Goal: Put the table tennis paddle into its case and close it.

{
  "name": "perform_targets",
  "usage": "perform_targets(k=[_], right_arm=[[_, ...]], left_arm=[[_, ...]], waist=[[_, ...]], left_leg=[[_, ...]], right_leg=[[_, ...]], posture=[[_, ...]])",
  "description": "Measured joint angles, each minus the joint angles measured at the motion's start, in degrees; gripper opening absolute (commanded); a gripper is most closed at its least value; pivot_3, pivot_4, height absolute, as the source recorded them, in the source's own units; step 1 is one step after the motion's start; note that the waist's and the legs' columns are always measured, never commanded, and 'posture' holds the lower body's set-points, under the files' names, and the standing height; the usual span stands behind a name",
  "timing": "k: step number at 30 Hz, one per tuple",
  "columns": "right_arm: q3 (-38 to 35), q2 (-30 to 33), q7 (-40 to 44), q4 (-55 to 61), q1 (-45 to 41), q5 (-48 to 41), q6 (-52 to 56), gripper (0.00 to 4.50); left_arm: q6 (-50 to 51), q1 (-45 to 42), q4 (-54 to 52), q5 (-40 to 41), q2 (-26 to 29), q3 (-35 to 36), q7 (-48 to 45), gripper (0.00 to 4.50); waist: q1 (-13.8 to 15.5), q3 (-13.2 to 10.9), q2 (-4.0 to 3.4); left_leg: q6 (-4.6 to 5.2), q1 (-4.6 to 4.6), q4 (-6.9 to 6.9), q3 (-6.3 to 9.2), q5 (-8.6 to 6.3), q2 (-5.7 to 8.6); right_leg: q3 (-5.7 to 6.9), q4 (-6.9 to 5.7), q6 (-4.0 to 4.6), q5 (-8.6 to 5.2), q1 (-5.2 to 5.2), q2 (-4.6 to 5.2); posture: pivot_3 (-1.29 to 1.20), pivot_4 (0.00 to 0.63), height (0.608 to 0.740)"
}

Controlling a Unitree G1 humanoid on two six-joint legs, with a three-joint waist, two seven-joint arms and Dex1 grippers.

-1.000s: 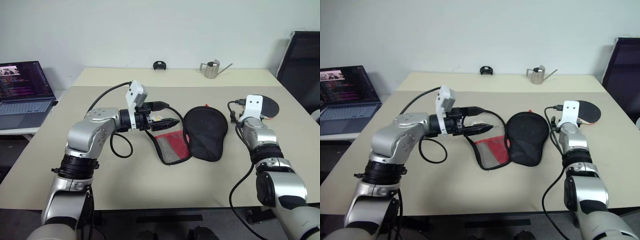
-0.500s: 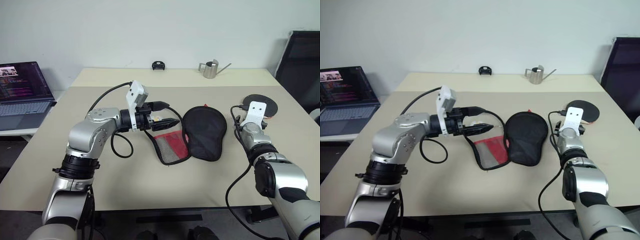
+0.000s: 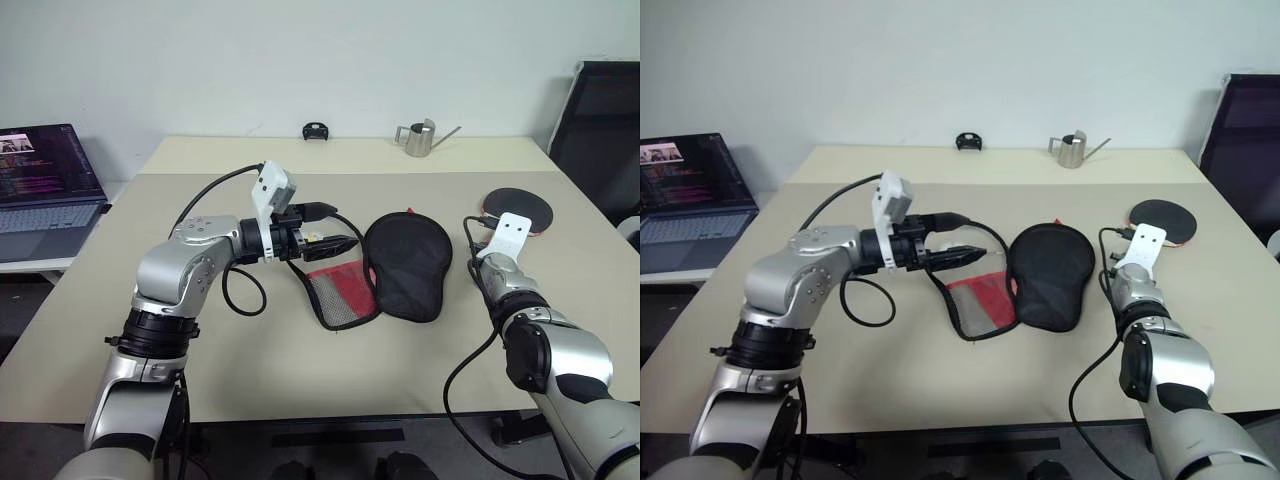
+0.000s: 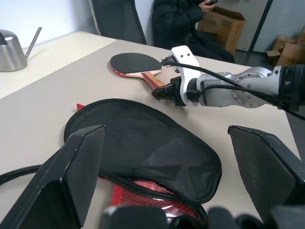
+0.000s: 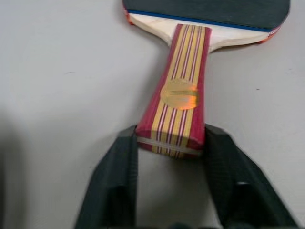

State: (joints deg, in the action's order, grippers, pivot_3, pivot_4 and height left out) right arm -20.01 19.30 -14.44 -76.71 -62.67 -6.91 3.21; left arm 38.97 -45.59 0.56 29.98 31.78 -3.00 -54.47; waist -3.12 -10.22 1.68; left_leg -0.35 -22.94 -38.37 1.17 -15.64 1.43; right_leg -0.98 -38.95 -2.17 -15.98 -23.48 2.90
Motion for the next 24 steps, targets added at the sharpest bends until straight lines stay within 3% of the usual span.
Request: perform_targets(k=[9,18,21,24], right_arm=[[1.34,0.47,0.26,-0.09,0.13,1.72,0.22,1.47],[1.13,6.14,7.19,3.14,0.46,0.47,8.63,1.47],[1.12,7.64,9.51,12.21,3.42,-0.99,16.11,1.47],[0.87,7.44,9.71,33.34,12.98,-3.38,29.15,1.47]], left_arm=[[0.41,0.73,-0.05,0.01,0.11,0.03,0.27,4.5],[1.71,2.8,-2.05,0.59,0.64,0.76,0.0,4.5],[2.25,3.03,-2.83,1.37,0.62,0.86,-0.26,4.5],[2.98,3.3,-3.25,1.61,0.42,0.8,-0.99,4.5]], waist=[[-0.01,0.0,0.0],[0.3,0.0,-0.01],[0.43,0.0,-0.01],[0.86,0.01,-0.03]], left_leg=[[-0.01,0.01,0.0,0.0,0.01,0.0],[0.0,-0.01,-0.01,0.01,0.0,0.0],[0.0,-0.03,-0.01,0.03,0.0,0.0],[0.01,-0.07,-0.01,0.12,0.0,-0.01]], right_leg=[[0.0,-0.01,0.0,0.0,0.0,0.0],[0.01,0.0,0.0,0.0,0.01,0.01],[0.03,0.0,0.0,0.0,0.02,0.01],[0.08,-0.01,-0.01,-0.01,0.01,0.01]], posture=[[0.0,0.15,0.74],[0.0,0.15,0.74],[0.0,0.15,0.74],[0.0,0.15,0.74]])
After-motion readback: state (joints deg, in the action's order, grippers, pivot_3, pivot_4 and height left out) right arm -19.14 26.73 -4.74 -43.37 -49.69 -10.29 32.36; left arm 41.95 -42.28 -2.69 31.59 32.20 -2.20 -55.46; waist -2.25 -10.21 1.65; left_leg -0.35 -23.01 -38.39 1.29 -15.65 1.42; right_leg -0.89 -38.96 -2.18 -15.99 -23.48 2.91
